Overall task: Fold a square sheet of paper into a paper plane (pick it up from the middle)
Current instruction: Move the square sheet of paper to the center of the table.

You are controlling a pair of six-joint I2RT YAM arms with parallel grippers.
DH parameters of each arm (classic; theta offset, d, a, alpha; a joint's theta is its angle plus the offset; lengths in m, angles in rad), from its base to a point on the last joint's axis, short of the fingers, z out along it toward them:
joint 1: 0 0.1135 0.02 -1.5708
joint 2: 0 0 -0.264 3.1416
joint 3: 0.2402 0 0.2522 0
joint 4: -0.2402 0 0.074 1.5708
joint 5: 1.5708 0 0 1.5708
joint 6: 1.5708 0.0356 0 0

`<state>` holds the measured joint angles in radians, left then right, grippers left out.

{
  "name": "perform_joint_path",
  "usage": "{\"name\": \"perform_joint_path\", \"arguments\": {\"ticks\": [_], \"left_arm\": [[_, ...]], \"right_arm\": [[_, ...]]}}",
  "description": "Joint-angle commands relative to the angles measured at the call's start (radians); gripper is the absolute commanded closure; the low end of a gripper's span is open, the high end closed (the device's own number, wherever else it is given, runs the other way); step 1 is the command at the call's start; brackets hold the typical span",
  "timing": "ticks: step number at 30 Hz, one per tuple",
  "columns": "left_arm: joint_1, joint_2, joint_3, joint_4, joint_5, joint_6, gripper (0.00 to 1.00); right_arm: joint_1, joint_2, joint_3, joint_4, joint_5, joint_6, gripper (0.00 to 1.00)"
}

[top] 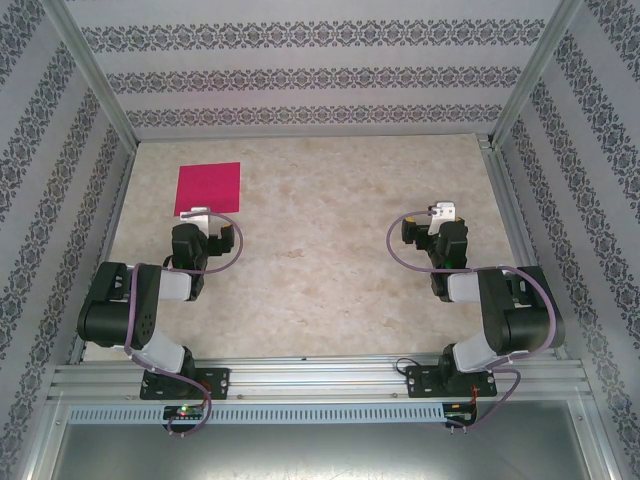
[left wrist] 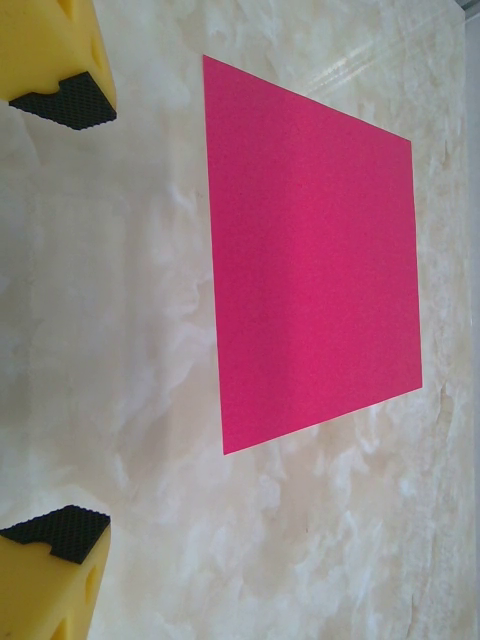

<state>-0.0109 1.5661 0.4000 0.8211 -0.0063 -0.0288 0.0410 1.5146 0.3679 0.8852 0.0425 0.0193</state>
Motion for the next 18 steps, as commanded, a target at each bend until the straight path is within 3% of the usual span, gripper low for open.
{"name": "perform_joint_path", "arguments": {"ticks": [1, 18], "left_arm": [[0.014, -0.009, 0.017, 0.000, 0.014, 0.018, 0.00], [0.015, -0.008, 0.017, 0.000, 0.014, 0.018, 0.00]], "right_arm": [[-0.014, -0.008, 0.018, 0.003, -0.017, -0.004, 0.02], [-0.027, -0.005, 0.024, -0.005, -0.041, 0.005, 0.02]]}}
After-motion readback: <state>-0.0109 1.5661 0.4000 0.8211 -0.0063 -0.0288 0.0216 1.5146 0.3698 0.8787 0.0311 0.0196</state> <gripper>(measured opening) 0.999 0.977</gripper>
